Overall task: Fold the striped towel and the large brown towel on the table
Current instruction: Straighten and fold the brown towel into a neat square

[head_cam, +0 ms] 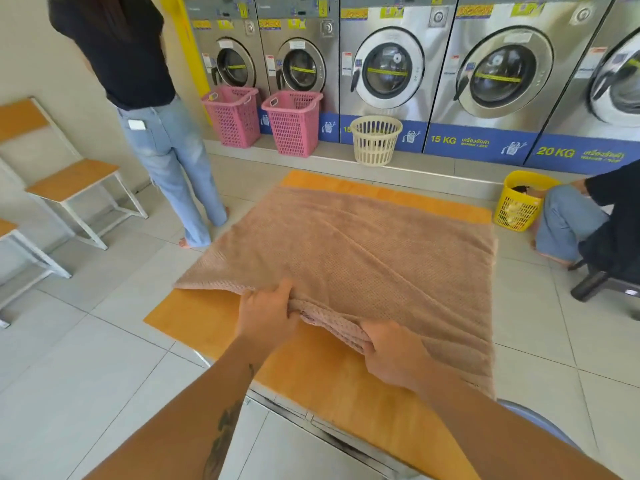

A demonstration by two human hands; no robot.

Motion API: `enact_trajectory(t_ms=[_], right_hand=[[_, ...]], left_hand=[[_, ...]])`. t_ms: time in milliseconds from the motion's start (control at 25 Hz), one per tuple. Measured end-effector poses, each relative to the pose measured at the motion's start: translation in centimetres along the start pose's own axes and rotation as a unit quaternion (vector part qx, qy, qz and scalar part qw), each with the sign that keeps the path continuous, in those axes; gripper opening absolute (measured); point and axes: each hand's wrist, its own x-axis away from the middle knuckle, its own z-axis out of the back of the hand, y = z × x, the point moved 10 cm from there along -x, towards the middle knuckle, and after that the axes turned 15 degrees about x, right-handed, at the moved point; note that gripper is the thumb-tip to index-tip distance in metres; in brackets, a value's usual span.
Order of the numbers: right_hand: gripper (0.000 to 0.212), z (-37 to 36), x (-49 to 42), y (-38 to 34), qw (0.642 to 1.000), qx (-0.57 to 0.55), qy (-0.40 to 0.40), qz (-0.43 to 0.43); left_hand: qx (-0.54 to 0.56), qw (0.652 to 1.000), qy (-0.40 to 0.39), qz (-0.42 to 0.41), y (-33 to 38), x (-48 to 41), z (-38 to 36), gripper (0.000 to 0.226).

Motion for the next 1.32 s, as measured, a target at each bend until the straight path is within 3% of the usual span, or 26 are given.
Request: enact_trajectory(t_ms=[120, 240, 400, 480, 680, 840, 1000, 1120, 1200, 1320], right_hand=[[0.025, 0.1, -0.3, 0.0, 0.999, -0.026, -0.002, -0.033], [0.023, 1.5, -0.5, 1.0, 0.997, 0.03, 0.007, -0.071], [0.015, 1.5, 0.9, 4.0, 0.964, 0.168, -0.022, -0.206], [0.024, -0.2, 2.4, 4.3, 0.947, 0.199, -0.056, -0.246], [0.041, -3.6, 1.9, -4.3, 0.948, 0.197, -0.096, -0.229], [0.054, -5.4, 0.4, -10.7, 0.967, 0.134, -0.122, -0.18], [0.061, -7.7, 0.3, -12.0, 0.962, 0.107, -0.169, -0.185], [0.064, -8.7, 0.0, -11.1, 0.966, 0.08, -0.145, -0.198], [0.065, -8.7, -0.3, -10.7, 0.965, 0.127, -0.125, -0.191], [0.046, -8.1, -1.1, -10.1, 0.962, 0.165, -0.11, -0.187]], left_hand=[[-0.038, 0.997, -0.021, 0.058, -3.6, 0.5, 1.3, 0.026], [-0.07, 0.995, -0.016, 0.074, -7.4, 1.8, 1.5, 0.039], [-0.038, 0.992, 0.008, 0.123, -13.7, 3.5, 4.1, 0.027], [0.005, 0.991, -0.011, 0.136, -17.2, 3.9, 5.3, 0.021], [0.149, 0.963, -0.204, 0.097, -17.5, 5.9, 0.3, 0.04], [0.166, 0.94, -0.292, 0.062, -15.0, 6.8, -2.5, 0.044], [0.171, 0.929, -0.32, 0.075, -14.0, 7.1, -3.3, 0.045], [0.177, 0.923, -0.331, 0.08, -13.9, 7.6, -3.7, 0.045], [0.185, 0.922, -0.327, 0.094, -13.8, 7.9, -3.9, 0.042], [0.174, 0.924, -0.324, 0.107, -13.2, 8.0, -4.3, 0.038]])
